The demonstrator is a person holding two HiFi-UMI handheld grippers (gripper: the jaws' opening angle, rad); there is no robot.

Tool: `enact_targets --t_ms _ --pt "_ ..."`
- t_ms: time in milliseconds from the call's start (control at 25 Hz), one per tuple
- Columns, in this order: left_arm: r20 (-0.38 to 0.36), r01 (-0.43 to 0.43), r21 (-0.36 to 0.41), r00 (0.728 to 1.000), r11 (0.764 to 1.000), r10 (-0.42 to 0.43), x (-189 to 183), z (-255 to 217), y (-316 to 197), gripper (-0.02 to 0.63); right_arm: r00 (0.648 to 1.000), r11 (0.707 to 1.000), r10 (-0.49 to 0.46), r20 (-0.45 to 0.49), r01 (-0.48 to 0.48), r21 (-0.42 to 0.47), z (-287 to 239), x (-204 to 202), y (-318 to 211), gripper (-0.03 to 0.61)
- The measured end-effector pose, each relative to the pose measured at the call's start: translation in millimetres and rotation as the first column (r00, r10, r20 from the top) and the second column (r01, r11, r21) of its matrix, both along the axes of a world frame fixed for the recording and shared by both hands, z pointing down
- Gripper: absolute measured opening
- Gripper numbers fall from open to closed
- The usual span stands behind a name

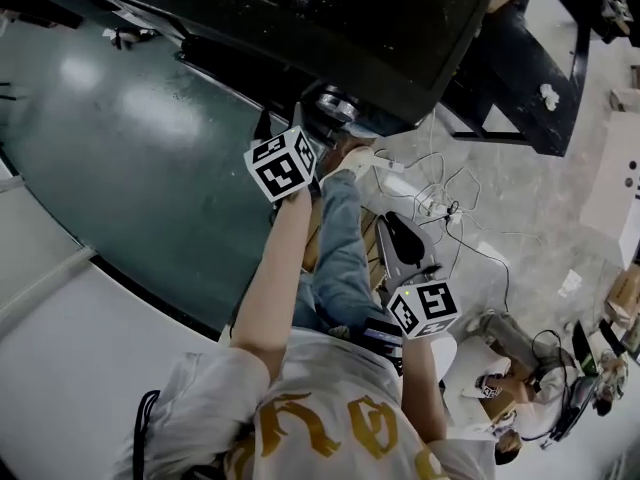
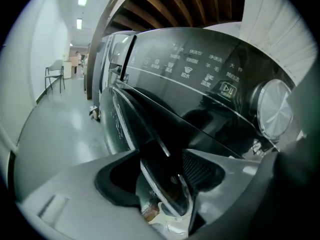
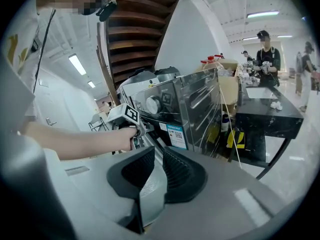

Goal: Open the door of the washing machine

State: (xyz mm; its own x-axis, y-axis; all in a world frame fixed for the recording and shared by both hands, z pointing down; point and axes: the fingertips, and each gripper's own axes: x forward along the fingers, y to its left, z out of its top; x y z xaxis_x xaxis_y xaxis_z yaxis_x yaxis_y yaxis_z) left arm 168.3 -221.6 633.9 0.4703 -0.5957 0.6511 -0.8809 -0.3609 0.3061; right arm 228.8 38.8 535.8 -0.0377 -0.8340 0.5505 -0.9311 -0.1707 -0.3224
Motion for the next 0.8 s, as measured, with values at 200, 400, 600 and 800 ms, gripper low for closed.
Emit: enact_targets --t_ms 200,400,600,800 --pt "-0.035 0.059 0.004 0.998 0.998 -0.059 -5 -1 0 0.249 1.0 1.0 -0.015 0.016 0.014 0.021 -4 -8 2 0.058" --pt "-0.107 0.079 -0.039 0.991 0.996 -0.083 -21 0 8 0.24 1.0 0.997 -0.015 0.026 0.013 0.073 -15 -8 -1 0.058" --pt "-0.139 0.099 -0.067 0.984 0.993 -0.107 -58 4 27 0.219 0.999 0.996 -0.02 0.027 0.018 0.088 -20 -17 -3 0.055" --pt "-0.092 0.085 -0.064 0.992 0.994 -0.091 -91 8 38 0.209 0.997 0.992 -0.07 0.027 0.067 0.104 -24 -44 -12 0.055"
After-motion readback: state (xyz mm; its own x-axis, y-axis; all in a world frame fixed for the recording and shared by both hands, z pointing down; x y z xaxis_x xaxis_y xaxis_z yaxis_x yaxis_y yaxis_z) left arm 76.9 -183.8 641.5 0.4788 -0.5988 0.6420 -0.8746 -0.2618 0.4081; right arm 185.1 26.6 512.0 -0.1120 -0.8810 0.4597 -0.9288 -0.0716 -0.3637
